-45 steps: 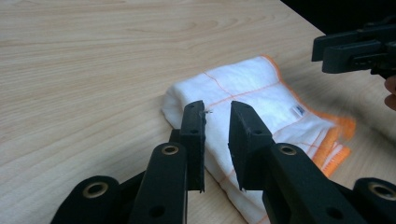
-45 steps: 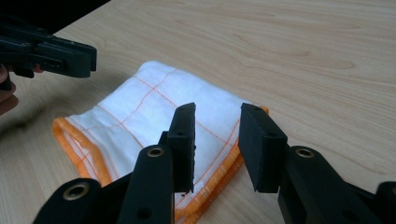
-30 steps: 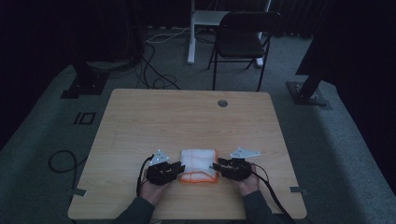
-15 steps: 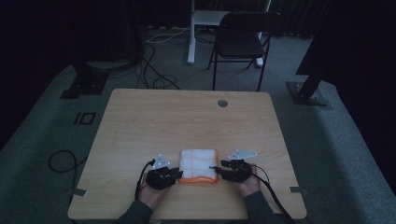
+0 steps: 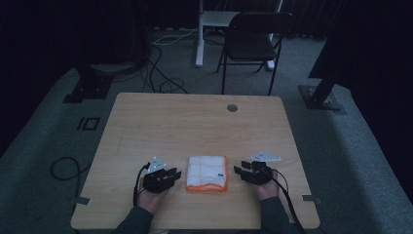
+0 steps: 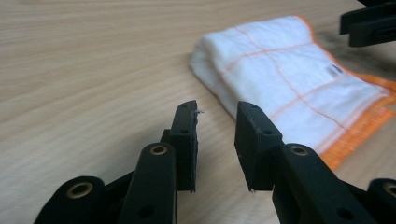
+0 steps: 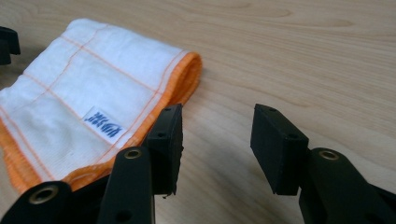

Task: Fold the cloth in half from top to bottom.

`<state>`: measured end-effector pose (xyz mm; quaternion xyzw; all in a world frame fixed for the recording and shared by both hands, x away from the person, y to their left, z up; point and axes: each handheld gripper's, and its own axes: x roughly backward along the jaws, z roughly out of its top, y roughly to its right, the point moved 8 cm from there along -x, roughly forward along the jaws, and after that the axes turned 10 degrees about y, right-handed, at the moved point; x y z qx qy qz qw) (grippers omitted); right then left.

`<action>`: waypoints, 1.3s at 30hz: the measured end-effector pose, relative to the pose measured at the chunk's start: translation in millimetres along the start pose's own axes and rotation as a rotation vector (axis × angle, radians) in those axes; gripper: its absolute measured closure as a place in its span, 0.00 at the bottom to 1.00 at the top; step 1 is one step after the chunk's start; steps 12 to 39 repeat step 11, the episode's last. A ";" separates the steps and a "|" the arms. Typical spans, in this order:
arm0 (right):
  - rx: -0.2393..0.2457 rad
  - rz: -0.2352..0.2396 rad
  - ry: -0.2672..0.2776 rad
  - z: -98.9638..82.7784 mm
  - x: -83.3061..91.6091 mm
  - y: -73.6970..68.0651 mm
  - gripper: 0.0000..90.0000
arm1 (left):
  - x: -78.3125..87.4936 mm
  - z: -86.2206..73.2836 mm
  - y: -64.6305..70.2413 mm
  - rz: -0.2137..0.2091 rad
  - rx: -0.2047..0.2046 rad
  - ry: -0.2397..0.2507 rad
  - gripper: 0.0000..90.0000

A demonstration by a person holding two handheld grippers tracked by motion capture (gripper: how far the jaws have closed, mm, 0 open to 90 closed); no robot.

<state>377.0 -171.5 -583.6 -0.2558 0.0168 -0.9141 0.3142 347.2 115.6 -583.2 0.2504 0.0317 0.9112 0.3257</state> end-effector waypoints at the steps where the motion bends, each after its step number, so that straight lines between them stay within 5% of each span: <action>1: 0.000 -0.003 0.002 0.3 0.0 0.9 0.60 | 0.8 0.7 -5.2 0.017 0.001 0.005 0.78; 10: 0.004 -0.007 0.005 1.4 0.3 2.5 0.60 | 4.8 5.7 -17.7 0.045 0.031 0.030 0.77; 39: 0.004 -0.007 0.005 1.4 0.3 2.5 0.60 | 4.8 5.7 -17.7 0.045 0.031 0.030 0.77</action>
